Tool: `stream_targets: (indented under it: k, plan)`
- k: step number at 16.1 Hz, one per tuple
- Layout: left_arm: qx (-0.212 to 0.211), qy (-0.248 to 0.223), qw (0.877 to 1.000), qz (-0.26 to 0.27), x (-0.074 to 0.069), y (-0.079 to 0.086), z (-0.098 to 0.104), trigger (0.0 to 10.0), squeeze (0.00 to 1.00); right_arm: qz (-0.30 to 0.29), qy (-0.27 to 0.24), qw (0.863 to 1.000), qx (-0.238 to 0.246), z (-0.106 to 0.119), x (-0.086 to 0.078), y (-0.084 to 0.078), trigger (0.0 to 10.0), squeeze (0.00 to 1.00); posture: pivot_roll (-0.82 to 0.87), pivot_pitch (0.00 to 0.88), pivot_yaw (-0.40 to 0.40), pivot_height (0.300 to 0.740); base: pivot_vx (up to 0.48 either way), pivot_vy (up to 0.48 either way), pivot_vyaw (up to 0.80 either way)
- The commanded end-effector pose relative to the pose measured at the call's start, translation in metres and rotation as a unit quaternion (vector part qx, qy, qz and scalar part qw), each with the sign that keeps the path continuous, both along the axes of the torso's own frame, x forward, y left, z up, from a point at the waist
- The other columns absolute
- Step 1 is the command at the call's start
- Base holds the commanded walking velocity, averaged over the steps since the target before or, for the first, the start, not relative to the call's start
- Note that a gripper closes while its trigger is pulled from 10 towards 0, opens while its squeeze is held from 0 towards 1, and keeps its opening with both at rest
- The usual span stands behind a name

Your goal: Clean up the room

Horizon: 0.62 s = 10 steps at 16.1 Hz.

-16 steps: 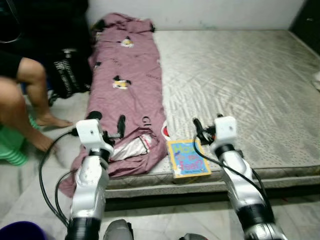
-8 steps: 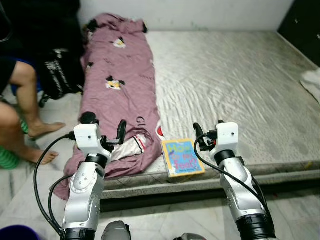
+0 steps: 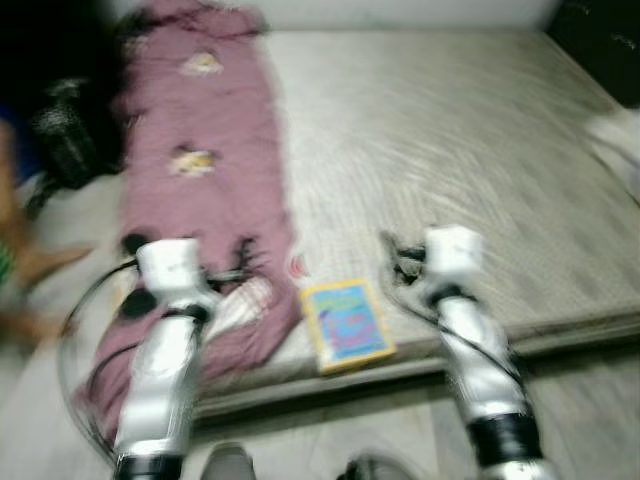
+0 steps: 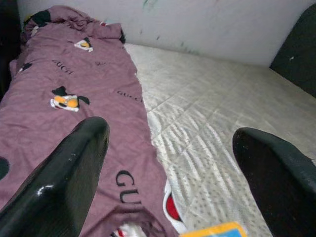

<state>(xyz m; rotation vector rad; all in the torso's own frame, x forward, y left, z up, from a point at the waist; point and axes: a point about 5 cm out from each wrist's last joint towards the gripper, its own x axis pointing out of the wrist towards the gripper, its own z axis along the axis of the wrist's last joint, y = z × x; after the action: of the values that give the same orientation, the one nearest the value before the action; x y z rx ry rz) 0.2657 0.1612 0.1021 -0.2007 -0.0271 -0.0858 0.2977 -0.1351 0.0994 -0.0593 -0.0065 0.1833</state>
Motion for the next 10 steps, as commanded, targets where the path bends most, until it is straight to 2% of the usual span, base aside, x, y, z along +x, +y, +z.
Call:
stream_targets:
  k: [1, 7, 10]
  plan:
    - [-0.011, -0.003, 1.000, -0.023, 0.0021, -0.0155, 0.0043, 10.0, 0.00, -0.030, 0.008, 0.999, -0.014, -0.0034, -0.0031, -0.0216, 10.0, 0.00, 0.04, 0.141, -0.049, 0.740, 0.000, 0.000, 0.00]
    - [-0.019, 0.010, 1.000, -0.001, 0.0075, -0.0119, 0.0026, 10.0, 0.00, -0.044, -0.002, 0.999, -0.031, -0.0016, -0.0012, -0.0295, 10.0, 0.00, 0.03, 0.138, -0.040, 0.740, 0.000, 0.000, 0.00]
    - [-0.013, 0.012, 1.000, 0.009, 0.0063, -0.0129, 0.0017, 10.0, 0.00, -0.036, 0.001, 0.999, -0.016, 0.0009, -0.0034, -0.0290, 10.0, 0.00, 0.03, 0.141, -0.054, 0.740, 0.000, 0.000, 0.00]
